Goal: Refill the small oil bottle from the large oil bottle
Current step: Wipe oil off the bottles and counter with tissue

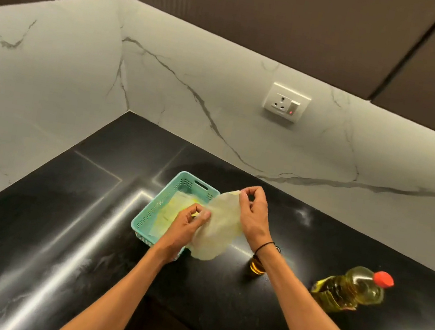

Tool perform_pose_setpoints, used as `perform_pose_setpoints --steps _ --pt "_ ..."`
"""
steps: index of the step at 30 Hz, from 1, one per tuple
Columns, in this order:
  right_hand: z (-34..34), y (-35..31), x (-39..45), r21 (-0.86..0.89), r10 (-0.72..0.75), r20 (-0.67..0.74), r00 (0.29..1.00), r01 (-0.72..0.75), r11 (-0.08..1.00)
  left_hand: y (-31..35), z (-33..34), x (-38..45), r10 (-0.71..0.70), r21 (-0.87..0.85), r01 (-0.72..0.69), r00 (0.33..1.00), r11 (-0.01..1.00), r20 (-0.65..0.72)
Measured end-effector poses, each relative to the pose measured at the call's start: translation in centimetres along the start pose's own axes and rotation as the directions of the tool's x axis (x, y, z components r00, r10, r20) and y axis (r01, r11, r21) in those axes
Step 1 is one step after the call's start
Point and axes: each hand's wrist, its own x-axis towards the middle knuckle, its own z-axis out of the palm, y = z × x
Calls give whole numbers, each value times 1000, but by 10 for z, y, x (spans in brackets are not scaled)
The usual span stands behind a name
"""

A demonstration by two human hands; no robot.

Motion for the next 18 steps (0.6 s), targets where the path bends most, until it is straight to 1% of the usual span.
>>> perform_pose_setpoints --steps 4,6,7,8,9,10,11,12,13,15,16,17,18 --pt "-49 20 -31 99 185 -150 971 -171 980 -19 61 -5 -71 6 71 996 997 57" --pt "-77 33 -52 203 302 -218 928 -259 944 -29 90 -9 -95 20 93 988 995 123" --pt "-93 41 -64 283 386 -233 893 -318 905 -33 105 -12 -104 31 101 982 994 155" --pt "-108 50 -75 390 486 -210 849 -383 837 -36 120 -13 -115 38 110 976 993 183" --pt "-120 57 -87 520 578 -132 806 -440 732 -38 132 -14 -125 39 119 970 992 207" --pt "-134 63 -100 638 640 -21 768 -483 600 -40 147 -15 -132 49 124 961 991 241" --pt "-145 69 -114 720 671 90 736 -513 468 -41 161 -15 -138 65 124 950 990 281" --pt "-155 76 -126 765 687 160 708 -529 367 -42 177 -15 -149 88 126 934 988 324" --pt "-165 84 -138 792 704 185 686 -528 307 -43 191 -15 -169 111 138 917 984 362" --pt "-179 96 -157 825 750 150 644 -500 264 -43 217 -15 -217 146 171 883 975 416" --pt "-185 100 -163 834 764 101 637 -473 283 -43 229 -16 -236 162 182 868 970 437" --pt "-191 104 -167 820 773 18 634 -451 352 -43 241 -17 -251 181 186 852 966 460" --pt "-198 107 -169 770 773 -92 627 -448 455 -42 253 -18 -262 200 186 835 962 484"
